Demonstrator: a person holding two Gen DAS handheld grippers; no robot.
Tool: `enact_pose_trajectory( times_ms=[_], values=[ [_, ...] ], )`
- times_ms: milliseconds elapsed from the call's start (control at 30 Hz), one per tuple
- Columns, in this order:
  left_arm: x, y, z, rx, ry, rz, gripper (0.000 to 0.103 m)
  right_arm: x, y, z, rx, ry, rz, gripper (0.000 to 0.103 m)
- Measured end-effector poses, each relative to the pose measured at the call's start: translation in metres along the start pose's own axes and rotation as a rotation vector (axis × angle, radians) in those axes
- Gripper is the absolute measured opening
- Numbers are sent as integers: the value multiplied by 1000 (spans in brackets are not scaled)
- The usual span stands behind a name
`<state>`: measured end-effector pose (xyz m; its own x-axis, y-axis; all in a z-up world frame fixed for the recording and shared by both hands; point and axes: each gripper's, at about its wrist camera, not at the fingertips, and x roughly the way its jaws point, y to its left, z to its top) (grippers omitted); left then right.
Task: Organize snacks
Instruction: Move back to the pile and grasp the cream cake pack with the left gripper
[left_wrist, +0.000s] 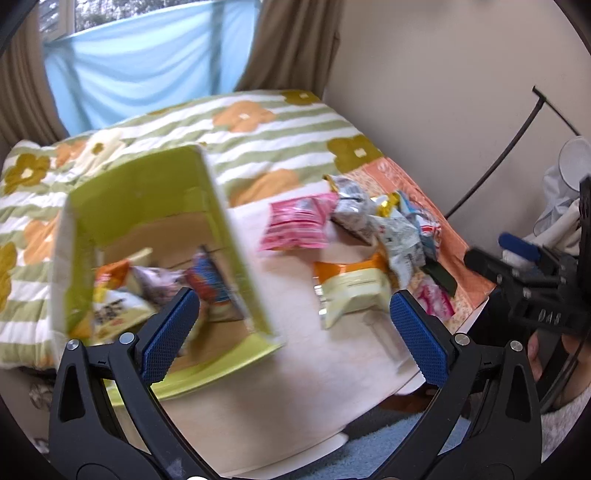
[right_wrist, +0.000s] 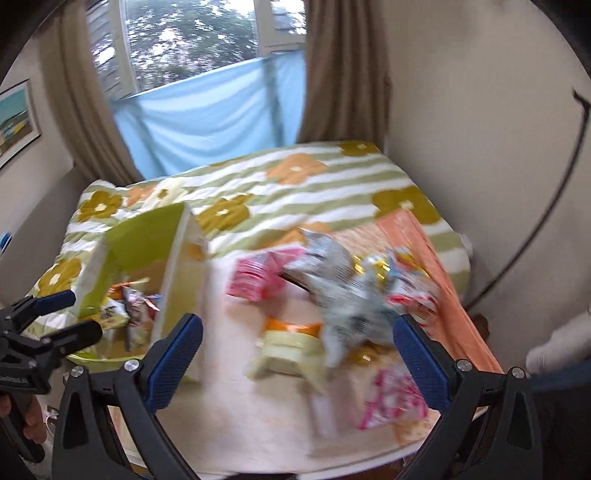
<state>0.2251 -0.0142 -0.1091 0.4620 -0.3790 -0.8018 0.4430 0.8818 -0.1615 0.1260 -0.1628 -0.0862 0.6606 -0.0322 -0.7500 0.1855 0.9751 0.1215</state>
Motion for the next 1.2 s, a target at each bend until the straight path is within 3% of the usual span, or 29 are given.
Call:
enact_pose_trajectory(
  times_ms=[100,433,633,867,1000,1200],
  values=[
    [26,-25,6,-12,50,-39,102,7,-34,-8,24,48,-8,103],
    [121,-63,-1,-84,252,-1,102,46,-113,-43,140,200,3,103],
    [163,-62,-1,-114,321,-11,102,77,-122,-69,170,311,50,103],
    [215,-68,-6,-74,426,-29,102,101,-124,-80,203,354,33,103],
    [231,-67,-11,-67,450,-20,102,118,-128,-84,248,395,33,103],
    [244,-60,-14,-96,470,-85,101,133,-131,-91,304,422,15,103]
  ],
)
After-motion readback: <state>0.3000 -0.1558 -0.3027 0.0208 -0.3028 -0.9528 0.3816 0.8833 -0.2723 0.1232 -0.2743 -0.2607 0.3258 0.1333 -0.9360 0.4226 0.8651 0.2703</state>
